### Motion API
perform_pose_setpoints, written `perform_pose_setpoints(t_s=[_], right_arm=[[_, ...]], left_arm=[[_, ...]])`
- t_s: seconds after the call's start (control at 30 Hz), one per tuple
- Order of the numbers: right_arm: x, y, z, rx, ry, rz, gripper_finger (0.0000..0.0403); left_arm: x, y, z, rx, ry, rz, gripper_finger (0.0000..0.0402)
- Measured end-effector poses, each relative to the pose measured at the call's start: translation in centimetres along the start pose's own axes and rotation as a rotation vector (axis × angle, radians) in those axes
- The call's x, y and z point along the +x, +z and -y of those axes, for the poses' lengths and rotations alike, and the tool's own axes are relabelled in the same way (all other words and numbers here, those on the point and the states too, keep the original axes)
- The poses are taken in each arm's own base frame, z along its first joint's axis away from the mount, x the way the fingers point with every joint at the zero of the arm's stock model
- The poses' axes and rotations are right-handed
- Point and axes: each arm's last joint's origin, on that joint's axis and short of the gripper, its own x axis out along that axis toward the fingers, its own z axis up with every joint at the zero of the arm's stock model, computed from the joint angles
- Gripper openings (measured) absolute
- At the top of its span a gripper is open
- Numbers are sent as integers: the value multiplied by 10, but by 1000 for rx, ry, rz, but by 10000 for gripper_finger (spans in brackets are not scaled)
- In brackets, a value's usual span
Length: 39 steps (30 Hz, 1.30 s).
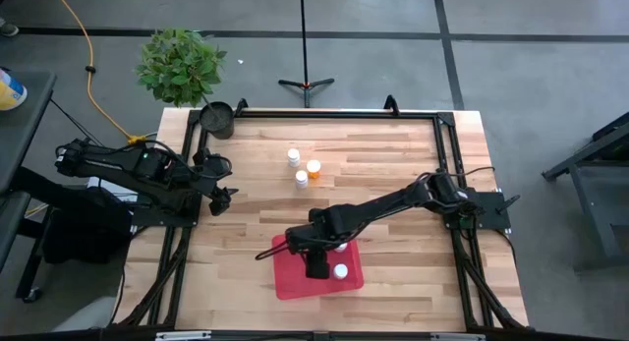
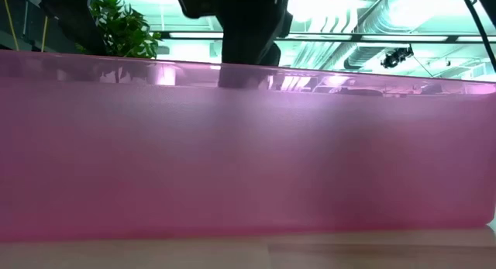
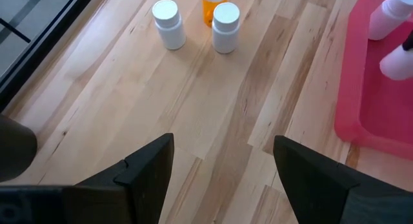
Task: Pick and place pill bottles into a basket
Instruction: Put the white pill bottle into the red bin
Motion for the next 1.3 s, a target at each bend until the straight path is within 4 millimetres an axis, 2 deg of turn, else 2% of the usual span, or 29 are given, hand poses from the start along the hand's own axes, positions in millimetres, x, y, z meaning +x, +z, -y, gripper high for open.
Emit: perform_pose_setpoints(t_s=[0.3, 1.3], right_arm=[[12, -4, 2, 4, -21, -55, 146], [15, -4, 8, 30, -75, -67, 146]], left_arm=[[0, 0, 0, -2, 0, -5, 298], [0, -4, -2, -11, 4, -44, 298]])
